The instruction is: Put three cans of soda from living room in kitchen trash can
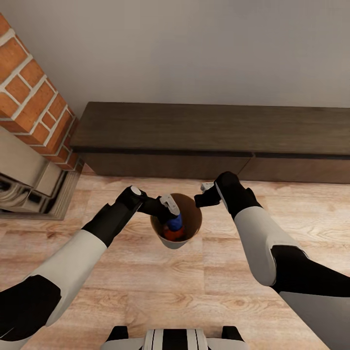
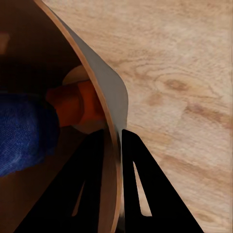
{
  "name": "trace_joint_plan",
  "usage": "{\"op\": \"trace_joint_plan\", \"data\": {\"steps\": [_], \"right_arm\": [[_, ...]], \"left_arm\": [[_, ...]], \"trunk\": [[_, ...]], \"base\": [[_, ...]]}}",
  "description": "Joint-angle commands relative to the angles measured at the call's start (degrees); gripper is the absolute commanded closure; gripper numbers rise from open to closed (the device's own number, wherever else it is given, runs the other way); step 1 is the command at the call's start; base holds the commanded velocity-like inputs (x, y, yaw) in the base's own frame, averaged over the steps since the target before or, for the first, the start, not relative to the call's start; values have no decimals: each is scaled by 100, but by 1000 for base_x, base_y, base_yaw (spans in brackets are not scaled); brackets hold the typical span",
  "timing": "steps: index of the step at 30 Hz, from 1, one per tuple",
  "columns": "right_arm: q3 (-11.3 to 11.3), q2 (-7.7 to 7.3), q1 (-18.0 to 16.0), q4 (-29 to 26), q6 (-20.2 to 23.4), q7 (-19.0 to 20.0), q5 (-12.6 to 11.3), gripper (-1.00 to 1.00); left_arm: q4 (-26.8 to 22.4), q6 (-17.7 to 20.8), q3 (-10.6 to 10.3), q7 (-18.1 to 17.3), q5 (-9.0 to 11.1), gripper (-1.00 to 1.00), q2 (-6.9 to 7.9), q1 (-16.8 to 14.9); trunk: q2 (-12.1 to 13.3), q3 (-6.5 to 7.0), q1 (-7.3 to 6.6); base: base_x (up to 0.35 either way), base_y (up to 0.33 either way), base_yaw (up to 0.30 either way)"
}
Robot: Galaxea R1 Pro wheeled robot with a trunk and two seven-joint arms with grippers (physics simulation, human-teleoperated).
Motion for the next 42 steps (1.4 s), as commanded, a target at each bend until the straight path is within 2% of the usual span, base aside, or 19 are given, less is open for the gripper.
{"op": "trace_joint_plan", "data": {"steps": [1,6,16,23,42], "right_arm": [[-10,4,-2,2,39,40,-140,100],[-9,17,-2,-2,39,40,-140,100],[-2,30,-3,-6,39,40,-140,100],[-10,83,-3,-7,39,40,-140,100],[-11,83,-3,-9,39,40,-143,100]], "left_arm": [[22,-13,-1,-10,-6,100,-11,1],[198,-23,-2,22,-36,100,-101,103],[423,-214,-18,49,-45,100,-144,204],[432,-245,-21,49,-45,100,-150,241],[432,-247,-22,44,-40,100,-150,244]], "trunk": [[0,0,0],[0,0,0],[0,0,0],[0,0,0],[0,0,0]], "base": [[0,0,0],[0,0,0],[0,0,0],[0,0,0],[0,0,0]]}}
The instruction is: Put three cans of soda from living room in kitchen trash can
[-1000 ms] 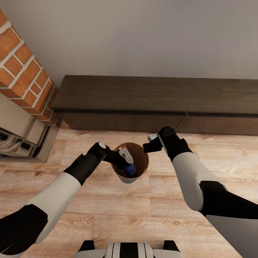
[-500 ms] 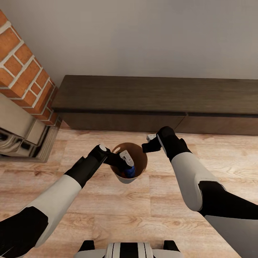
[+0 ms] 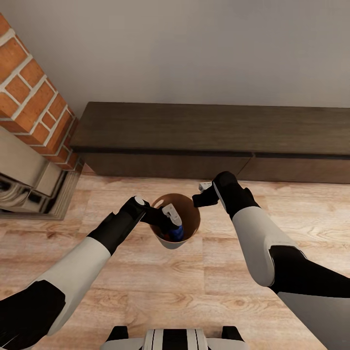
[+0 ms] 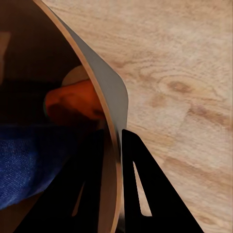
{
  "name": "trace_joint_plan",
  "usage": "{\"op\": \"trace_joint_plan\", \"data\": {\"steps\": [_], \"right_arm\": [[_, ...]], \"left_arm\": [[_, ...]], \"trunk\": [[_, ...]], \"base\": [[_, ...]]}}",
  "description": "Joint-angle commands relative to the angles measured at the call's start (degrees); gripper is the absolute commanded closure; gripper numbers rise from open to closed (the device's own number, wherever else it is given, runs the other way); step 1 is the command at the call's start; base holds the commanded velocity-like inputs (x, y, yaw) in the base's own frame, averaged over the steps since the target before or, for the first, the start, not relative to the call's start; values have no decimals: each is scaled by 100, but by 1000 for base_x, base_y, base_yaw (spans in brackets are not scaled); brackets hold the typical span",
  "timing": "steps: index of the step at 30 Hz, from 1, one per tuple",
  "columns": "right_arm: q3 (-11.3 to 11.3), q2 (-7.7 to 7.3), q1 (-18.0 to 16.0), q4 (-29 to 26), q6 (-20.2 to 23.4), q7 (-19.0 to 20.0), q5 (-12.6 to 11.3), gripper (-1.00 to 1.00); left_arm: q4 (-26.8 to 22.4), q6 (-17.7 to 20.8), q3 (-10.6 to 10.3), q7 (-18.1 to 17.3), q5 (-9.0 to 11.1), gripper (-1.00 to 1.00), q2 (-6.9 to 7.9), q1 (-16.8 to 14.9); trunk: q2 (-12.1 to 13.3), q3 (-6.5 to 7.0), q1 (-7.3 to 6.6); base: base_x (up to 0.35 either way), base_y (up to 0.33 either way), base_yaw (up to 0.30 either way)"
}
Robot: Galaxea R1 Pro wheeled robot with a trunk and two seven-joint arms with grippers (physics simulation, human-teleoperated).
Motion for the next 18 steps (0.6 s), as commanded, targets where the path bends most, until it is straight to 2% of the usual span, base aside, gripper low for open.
{"op": "trace_joint_plan", "data": {"steps": [1,17,18], "right_arm": [[-13,1,-1,1,52,46,-192,100],[-15,1,-1,3,52,51,-196,100],[-18,1,-1,2,52,53,-196,100]], "left_arm": [[1,-11,2,-8,-8,100,0,0],[1,-20,0,18,-11,100,0,0],[1,-22,0,31,-9,-100,0,0]], "trunk": [[0,0,0],[0,0,0],[0,0,0]], "base": [[0,0,0],[0,0,0],[0,0,0]]}}
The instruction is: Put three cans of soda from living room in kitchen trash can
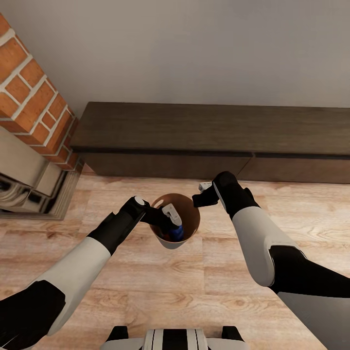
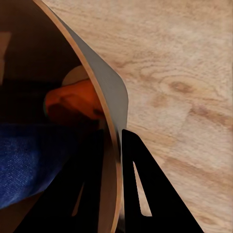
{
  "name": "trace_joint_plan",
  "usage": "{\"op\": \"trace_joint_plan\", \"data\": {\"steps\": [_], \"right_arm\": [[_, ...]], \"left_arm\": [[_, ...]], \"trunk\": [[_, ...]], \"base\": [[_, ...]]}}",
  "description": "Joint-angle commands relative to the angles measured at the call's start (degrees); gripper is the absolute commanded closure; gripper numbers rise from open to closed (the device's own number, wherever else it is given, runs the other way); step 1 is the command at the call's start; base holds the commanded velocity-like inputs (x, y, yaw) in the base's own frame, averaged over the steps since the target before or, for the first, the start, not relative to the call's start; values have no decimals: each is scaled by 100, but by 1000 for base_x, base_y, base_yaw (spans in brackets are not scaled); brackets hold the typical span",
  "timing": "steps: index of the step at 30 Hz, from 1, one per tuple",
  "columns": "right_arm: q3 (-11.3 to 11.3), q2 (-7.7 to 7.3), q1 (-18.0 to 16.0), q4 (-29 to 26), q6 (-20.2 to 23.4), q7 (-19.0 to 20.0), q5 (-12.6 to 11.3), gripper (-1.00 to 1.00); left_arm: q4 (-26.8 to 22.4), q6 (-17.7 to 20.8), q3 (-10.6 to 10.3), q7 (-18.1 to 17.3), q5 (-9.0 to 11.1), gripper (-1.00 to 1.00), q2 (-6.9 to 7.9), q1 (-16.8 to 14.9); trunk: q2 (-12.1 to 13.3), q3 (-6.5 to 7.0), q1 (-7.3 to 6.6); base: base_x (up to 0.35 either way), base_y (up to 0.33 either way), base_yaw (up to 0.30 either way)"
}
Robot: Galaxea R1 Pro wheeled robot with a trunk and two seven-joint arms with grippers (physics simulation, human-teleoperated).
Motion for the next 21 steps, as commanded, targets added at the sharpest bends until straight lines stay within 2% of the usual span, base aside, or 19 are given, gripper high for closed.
{"op": "trace_joint_plan", "data": {"steps": [1,10,13,15,17,19,20,21], "right_arm": [[-12,1,-1,1,48,43,-174,100],[-17,1,5,2,48,46,-174,100],[-32,1,9,0,48,46,-174,100],[-122,1,13,-1,48,51,-178,100],[-308,-48,22,1,48,53,-178,100],[-527,-210,34,4,48,57,-180,100],[-560,-268,37,6,48,60,-182,100],[-608,-396,42,8,48,73,-192,100]], "left_arm": [[0,-17,0,6,10,-100,0,0],[-23,-92,4,20,12,-100,0,0],[-120,-103,30,17,40,-100,15,30],[-354,-106,82,-7,91,-100,49,82],[-679,-101,241,-30,214,-100,92,250],[-1359,-90,730,-64,488,-100,150,639],[-1563,-75,865,-68,535,-100,162,746],[-1998,-43,1102,-73,599,-100,180,968]], "trunk": [[0,0,0],[0,0,0],[0,0,0],[0,0,0],[0,0,0],[0,0,0],[0,0,0],[0,0,0]], "base": [[0,0,0],[0,0,0],[0,0,0],[0,0,0],[0,0,0],[0,0,0],[0,0,0],[0,0,0]]}}
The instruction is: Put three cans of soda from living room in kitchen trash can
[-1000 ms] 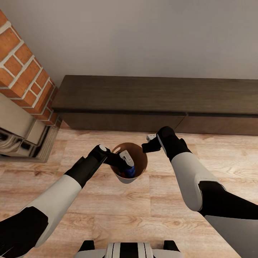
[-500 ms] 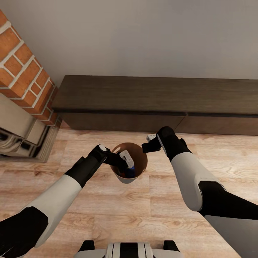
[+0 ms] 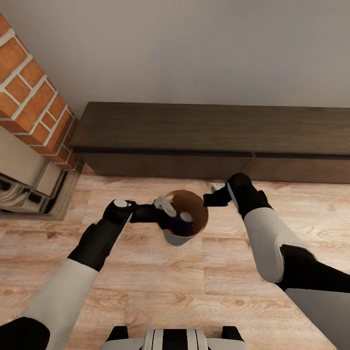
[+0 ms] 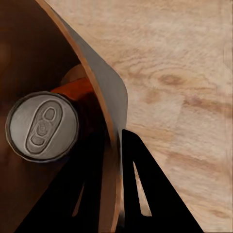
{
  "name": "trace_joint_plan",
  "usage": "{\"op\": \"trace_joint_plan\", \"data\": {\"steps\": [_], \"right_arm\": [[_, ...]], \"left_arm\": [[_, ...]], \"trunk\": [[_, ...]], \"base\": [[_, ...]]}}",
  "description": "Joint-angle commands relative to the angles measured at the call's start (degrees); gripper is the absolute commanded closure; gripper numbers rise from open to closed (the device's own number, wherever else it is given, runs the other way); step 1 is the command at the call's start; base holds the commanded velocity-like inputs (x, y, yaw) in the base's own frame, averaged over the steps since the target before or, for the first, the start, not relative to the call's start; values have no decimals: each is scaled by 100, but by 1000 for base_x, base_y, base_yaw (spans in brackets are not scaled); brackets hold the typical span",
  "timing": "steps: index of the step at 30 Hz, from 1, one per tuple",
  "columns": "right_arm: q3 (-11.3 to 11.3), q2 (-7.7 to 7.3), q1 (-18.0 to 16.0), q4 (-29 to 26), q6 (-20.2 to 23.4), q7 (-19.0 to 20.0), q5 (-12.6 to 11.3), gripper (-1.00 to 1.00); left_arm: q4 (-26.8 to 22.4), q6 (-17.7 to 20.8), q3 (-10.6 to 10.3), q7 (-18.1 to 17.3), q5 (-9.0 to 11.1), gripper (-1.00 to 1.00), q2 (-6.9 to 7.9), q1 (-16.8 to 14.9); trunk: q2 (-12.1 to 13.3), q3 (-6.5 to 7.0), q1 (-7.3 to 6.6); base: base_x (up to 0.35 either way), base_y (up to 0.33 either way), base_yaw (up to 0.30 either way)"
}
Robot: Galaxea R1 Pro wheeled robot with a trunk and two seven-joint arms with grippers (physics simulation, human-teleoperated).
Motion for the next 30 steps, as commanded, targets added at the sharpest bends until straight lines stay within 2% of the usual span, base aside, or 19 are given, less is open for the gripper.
{"op": "trace_joint_plan", "data": {"steps": [1,2,4,5,6,7,8,9,10,11,12,15,16,18,20,23,25,26,30], "right_arm": [[-19,-72,4,3,21,42,-71,100],[-47,-206,9,5,21,52,-82,100],[-64,-337,14,8,21,62,-88,100],[-83,-553,20,12,21,73,-98,100],[-87,-623,23,14,21,78,-101,100],[-95,-753,29,18,21,88,-104,100],[-97,-811,38,19,21,89,-103,100],[-101,-972,111,22,21,93,-102,100],[-102,-1020,150,22,21,94,-101,100],[-103,-1103,235,20,21,95,-102,100],[-103,-1167,319,15,21,95,-102,100],[-107,-1230,444,3,21,96,-96,100],[-107,-1274,553,-15,21,98,-93,100],[-105,-1352,810,-48,21,104,-92,100],[-105,-1379,968,-66,21,116,-96,100],[-104,-1401,1149,-83,21,131,-99,100],[-104,-1412,1283,-88,-4,138,-99,100],[-104,-1417,1399,-89,-207,139,-100,100],[-100,-1397,1548,-103,-399,130,-100,100]], "left_arm": [[-239,15,105,-2,21,-100,8,118],[-690,60,264,-1,48,-100,47,338],[-1086,110,416,1,80,-100,109,541],[-1493,152,773,11,118,-100,215,784],[-1579,148,945,14,126,-100,242,841],[-1693,136,1352,23,133,-100,278,927],[-1722,124,1579,32,129,-100,292,962],[-1682,0,2291,155,96,-100,301,1036],[-1618,-86,2512,262,89,-100,303,1052],[-1446,-295,2880,554,84,-100,300,1074],[-1242,-505,3123,909,71,-100,298,1088],[-819,-823,3334,1477,58,-100,310,1101],[-447,-1062,3414,1796,56,-100,320,1105],[376,-1558,3497,2173,57,-100,336,1110],[958,-1853,3526,2297,65,-100,346,1112],[1481,-2115,3541,2372,58,-100,355,1115],[1740,-2333,3544,2398,-11,-100,357,1130],[1974,-2617,3545,2409,-89,-100,353,1228],[2165,-2993,3549,2390,-137,-100,338,1488]], "trunk": [[0,0,0],[0,0,0],[0,0,0],[0,0,0],[0,0,0],[0,0,0],[0,0,0],[0,0,0],[0,0,0],[0,0,0],[0,0,0],[0,0,0],[0,0,0],[0,0,0],[0,0,0],[0,0,0],[0,0,0],[0,0,0],[0,0,0]], "base": [[0,0,0],[0,0,0],[0,0,0],[0,0,0],[0,0,0],[0,0,0],[0,0,0],[0,0,0],[0,0,0],[0,0,0],[0,0,0],[0,0,0],[0,0,0],[0,0,0],[0,0,0],[0,0,0],[0,0,0],[0,0,0],[-41,24,0]]}}
